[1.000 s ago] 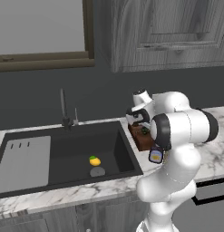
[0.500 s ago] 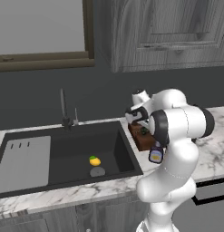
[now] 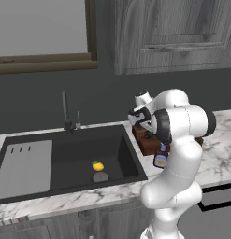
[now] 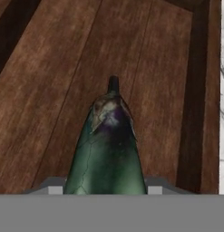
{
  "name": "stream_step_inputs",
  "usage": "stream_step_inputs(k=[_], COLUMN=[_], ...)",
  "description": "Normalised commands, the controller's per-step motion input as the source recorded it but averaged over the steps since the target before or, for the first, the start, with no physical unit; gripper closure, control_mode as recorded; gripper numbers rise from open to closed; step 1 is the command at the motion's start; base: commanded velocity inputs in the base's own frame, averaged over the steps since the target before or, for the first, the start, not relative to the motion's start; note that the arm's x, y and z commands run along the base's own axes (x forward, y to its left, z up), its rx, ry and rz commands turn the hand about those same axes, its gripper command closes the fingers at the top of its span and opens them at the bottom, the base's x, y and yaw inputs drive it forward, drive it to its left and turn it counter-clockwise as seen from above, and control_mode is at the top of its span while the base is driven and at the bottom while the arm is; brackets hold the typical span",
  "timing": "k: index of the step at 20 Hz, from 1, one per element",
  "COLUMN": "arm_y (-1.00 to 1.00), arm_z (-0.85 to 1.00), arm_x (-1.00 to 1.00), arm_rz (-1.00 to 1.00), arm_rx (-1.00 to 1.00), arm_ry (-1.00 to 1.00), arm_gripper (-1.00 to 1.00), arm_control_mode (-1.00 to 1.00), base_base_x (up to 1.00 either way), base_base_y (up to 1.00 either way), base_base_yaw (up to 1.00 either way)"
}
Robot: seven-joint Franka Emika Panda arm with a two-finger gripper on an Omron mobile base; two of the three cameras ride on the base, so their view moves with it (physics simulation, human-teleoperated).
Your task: Pick up all produce items and place them in the sink. Turn on the sink faucet to wash them. Then turn the sink off and put them in the tray.
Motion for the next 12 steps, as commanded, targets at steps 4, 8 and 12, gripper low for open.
stream_step_inputs(k=[4, 8, 12], arm_y=[0.00, 0.00, 0.00], arm_z=[-0.12, -0.19, -0.18], arm_x=[0.10, 0.03, 0.00], arm_rz=[-0.03, -0.02, -0.01], arm_rx=[0.00, 0.00, 0.00], arm_ry=[0.01, 0.00, 0.00], arm_gripper=[1.00, 1.00, 1.00], arm_control_mode=[-1.00, -1.00, -1.00], base_base_x=[0.00, 0.00, 0.00], base_base_y=[0.00, 0.00, 0.00], base_base_yaw=[0.00, 0.00, 0.00])
